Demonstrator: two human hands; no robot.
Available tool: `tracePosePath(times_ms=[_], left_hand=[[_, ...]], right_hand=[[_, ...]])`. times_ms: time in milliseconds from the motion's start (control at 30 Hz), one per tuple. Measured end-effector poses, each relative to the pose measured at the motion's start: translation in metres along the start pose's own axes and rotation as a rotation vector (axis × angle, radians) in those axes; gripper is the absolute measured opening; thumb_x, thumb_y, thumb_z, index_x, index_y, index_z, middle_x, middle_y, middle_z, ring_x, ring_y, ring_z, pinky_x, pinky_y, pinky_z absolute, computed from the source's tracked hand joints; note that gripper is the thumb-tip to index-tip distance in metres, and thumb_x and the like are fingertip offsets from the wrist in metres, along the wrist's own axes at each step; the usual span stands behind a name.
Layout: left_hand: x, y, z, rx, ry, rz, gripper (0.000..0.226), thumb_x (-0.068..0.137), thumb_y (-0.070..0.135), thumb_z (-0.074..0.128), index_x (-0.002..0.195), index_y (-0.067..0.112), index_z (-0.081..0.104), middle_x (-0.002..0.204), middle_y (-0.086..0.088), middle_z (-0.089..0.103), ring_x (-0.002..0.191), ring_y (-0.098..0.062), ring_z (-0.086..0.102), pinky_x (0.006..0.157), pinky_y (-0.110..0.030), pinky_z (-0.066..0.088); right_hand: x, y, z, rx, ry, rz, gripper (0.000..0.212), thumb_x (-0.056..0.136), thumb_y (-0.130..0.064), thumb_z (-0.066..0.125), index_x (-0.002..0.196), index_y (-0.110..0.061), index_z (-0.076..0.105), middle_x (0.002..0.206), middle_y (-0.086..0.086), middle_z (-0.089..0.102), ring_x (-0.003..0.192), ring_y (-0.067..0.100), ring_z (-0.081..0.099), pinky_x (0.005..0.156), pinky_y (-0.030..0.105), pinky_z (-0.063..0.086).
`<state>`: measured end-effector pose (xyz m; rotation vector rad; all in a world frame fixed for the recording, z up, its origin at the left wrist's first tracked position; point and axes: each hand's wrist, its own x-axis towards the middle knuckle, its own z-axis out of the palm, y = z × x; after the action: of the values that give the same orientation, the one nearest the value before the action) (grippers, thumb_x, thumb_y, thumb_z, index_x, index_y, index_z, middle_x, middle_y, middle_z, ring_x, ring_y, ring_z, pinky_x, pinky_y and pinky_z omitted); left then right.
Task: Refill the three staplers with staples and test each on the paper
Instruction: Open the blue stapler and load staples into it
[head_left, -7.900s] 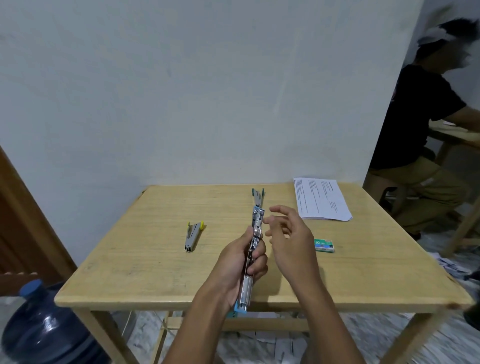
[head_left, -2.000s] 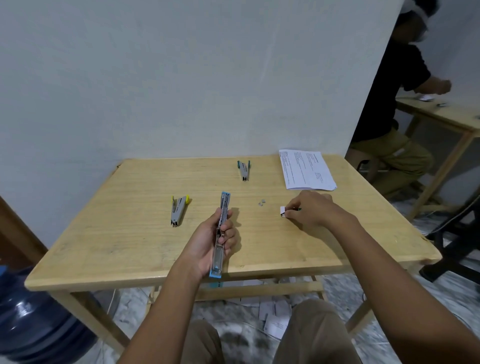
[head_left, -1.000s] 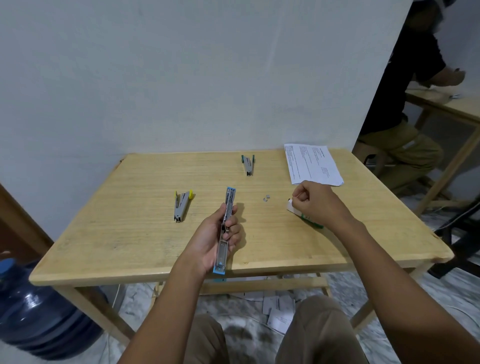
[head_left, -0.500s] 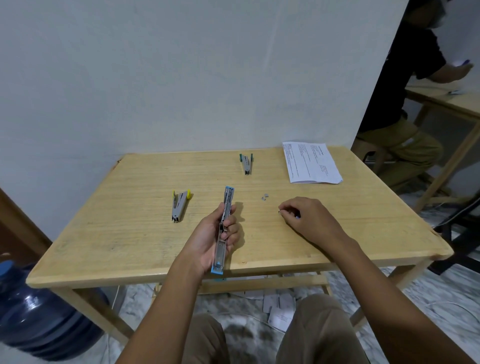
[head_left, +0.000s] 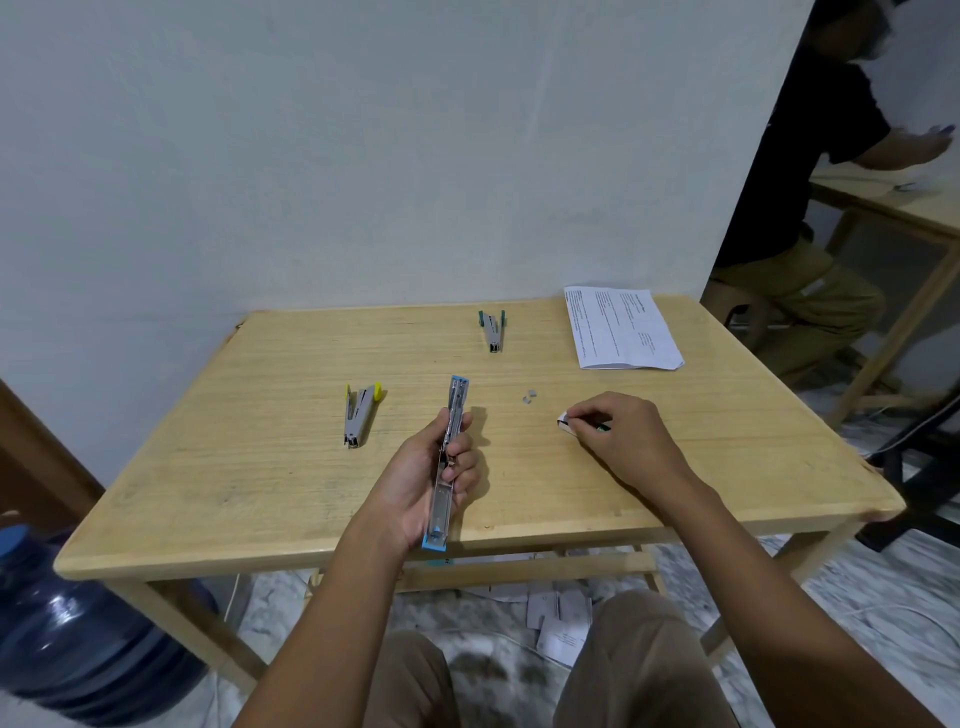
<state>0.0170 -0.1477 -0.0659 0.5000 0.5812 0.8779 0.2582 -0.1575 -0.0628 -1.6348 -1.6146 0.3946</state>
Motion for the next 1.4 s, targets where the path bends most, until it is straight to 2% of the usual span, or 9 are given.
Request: tracePosePath(times_ms=[100, 267, 367, 500, 600, 900, 1133, 1267, 1400], left_hand=[[0.0, 0.0, 0.0, -0.003, 0.002, 0.003, 0.026, 0.098, 0.038, 0.047, 0.091, 0.016, 0.057, 0.053, 0.005, 0.038, 0.037, -0.007, 0.036, 0.034, -0.02, 0.031], [0.0, 0.0, 0.0, -0.013, 0.005, 0.001, 0.025, 0.098, 0.038, 0.048, 0.092, 0.015, 0.057, 0.054, 0.006, 0.039, 0.038, -0.007, 0.036, 0.035, -0.019, 0.032], [0.001, 0.0, 0.0, -0.029, 0.012, 0.003, 0.024, 0.099, 0.036, 0.048, 0.093, 0.014, 0.056, 0.054, 0.006, 0.04, 0.038, -0.007, 0.036, 0.035, -0.019, 0.032], [0.0, 0.0, 0.0, -0.022, 0.01, -0.001, 0.024, 0.098, 0.037, 0.048, 0.093, 0.015, 0.056, 0.054, 0.006, 0.039, 0.038, -0.007, 0.036, 0.035, -0.019, 0.032], [-0.002, 0.0, 0.002, -0.015, 0.0, -0.004, 0.025, 0.098, 0.038, 0.048, 0.091, 0.015, 0.056, 0.053, 0.005, 0.038, 0.037, -0.007, 0.036, 0.034, -0.019, 0.031], [-0.005, 0.001, 0.007, -0.05, 0.017, -0.011, 0.026, 0.101, 0.037, 0.045, 0.092, 0.014, 0.055, 0.053, 0.005, 0.039, 0.036, -0.007, 0.035, 0.033, -0.019, 0.033], [-0.005, 0.001, 0.007, -0.003, 0.028, -0.006, 0.025, 0.1, 0.038, 0.046, 0.093, 0.016, 0.054, 0.052, 0.006, 0.04, 0.035, -0.007, 0.036, 0.032, -0.02, 0.033], [-0.006, 0.002, 0.007, 0.011, 0.021, -0.012, 0.027, 0.1, 0.039, 0.045, 0.089, 0.016, 0.054, 0.049, 0.005, 0.039, 0.034, -0.008, 0.036, 0.032, -0.018, 0.033], [-0.006, 0.001, 0.008, -0.028, 0.004, -0.013, 0.026, 0.1, 0.037, 0.046, 0.089, 0.015, 0.055, 0.05, 0.005, 0.04, 0.034, -0.008, 0.036, 0.033, -0.019, 0.034]], right_hand=[[0.0, -0.002, -0.001, -0.008, 0.036, -0.034, 0.016, 0.087, -0.011, 0.071, 0.103, -0.014, 0.075, 0.095, -0.006, 0.07, 0.086, -0.004, 0.063, 0.075, 0.0, 0.043], [0.0, -0.004, -0.001, -0.034, 0.037, -0.077, 0.024, 0.087, -0.008, 0.067, 0.11, -0.014, 0.073, 0.096, -0.005, 0.065, 0.088, 0.004, 0.063, 0.083, 0.012, 0.049], [-0.001, -0.007, 0.0, -0.016, 0.022, -0.091, 0.025, 0.088, -0.005, 0.066, 0.11, -0.013, 0.074, 0.093, -0.004, 0.061, 0.086, 0.001, 0.06, 0.075, 0.001, 0.042], [-0.003, -0.017, 0.003, 0.023, 0.03, -0.161, 0.022, 0.087, -0.003, 0.067, 0.104, -0.013, 0.076, 0.093, -0.002, 0.063, 0.086, 0.001, 0.061, 0.075, 0.001, 0.041], [-0.004, -0.023, 0.011, 0.002, -0.11, -0.213, 0.019, 0.088, -0.009, 0.069, 0.102, -0.021, 0.075, 0.093, -0.012, 0.063, 0.089, -0.001, 0.062, 0.082, 0.009, 0.046], [0.011, -0.035, 0.007, -0.158, -0.463, -0.183, 0.021, 0.084, -0.022, 0.074, 0.101, -0.033, 0.071, 0.103, -0.016, 0.064, 0.098, -0.003, 0.061, 0.089, 0.022, 0.049], [-0.001, -0.045, 0.011, -0.353, -0.265, 0.071, 0.028, 0.082, -0.056, 0.067, 0.092, -0.03, 0.072, 0.09, -0.015, 0.067, 0.085, 0.006, 0.062, 0.076, 0.031, 0.054], [-0.001, -0.05, 0.022, -0.382, -0.237, 0.127, 0.023, 0.085, -0.049, 0.069, 0.091, -0.027, 0.076, 0.089, -0.012, 0.072, 0.085, 0.01, 0.065, 0.081, 0.035, 0.055], [0.0, -0.051, 0.023, -0.284, -0.241, 0.149, 0.011, 0.084, -0.038, 0.073, 0.089, -0.027, 0.075, 0.077, -0.016, 0.067, 0.075, 0.002, 0.061, 0.072, 0.029, 0.053]])
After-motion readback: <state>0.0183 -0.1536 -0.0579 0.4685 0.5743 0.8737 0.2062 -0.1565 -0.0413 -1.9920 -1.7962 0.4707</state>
